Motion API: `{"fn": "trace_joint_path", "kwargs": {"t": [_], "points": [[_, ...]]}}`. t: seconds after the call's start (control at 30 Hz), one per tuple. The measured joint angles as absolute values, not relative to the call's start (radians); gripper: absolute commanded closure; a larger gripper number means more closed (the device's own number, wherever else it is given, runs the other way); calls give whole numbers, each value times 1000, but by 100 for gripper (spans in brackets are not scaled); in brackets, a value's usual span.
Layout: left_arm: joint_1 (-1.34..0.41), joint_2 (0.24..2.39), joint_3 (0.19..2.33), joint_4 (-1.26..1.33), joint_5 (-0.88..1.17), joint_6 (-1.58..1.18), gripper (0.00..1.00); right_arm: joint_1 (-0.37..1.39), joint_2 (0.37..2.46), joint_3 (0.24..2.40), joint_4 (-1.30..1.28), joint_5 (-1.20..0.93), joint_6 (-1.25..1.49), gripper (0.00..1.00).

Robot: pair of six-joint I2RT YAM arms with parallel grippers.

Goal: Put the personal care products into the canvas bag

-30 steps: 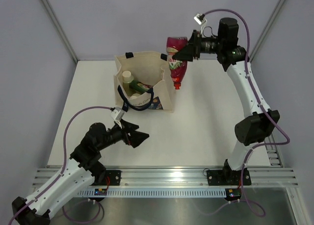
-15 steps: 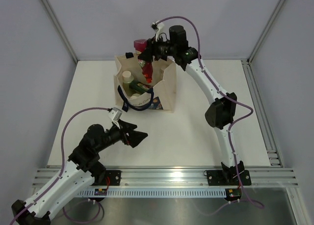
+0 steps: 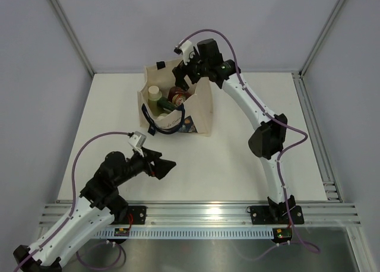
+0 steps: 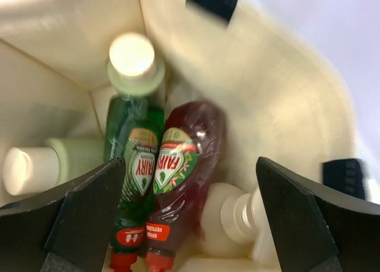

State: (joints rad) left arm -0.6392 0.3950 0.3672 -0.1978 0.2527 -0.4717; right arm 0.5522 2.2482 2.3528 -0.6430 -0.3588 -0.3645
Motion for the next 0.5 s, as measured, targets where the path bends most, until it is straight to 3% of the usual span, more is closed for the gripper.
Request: {"fn": "trace_joint_path", "kwargs": {"t": [0.27, 0.5], "points": [[-639, 348, 487, -334, 178, -439, 1, 554, 2022, 2363, -726, -196, -250, 1], [-639, 347, 528, -396, 151, -387, 1, 390, 1454, 1772, -665, -128, -101, 0]]}}
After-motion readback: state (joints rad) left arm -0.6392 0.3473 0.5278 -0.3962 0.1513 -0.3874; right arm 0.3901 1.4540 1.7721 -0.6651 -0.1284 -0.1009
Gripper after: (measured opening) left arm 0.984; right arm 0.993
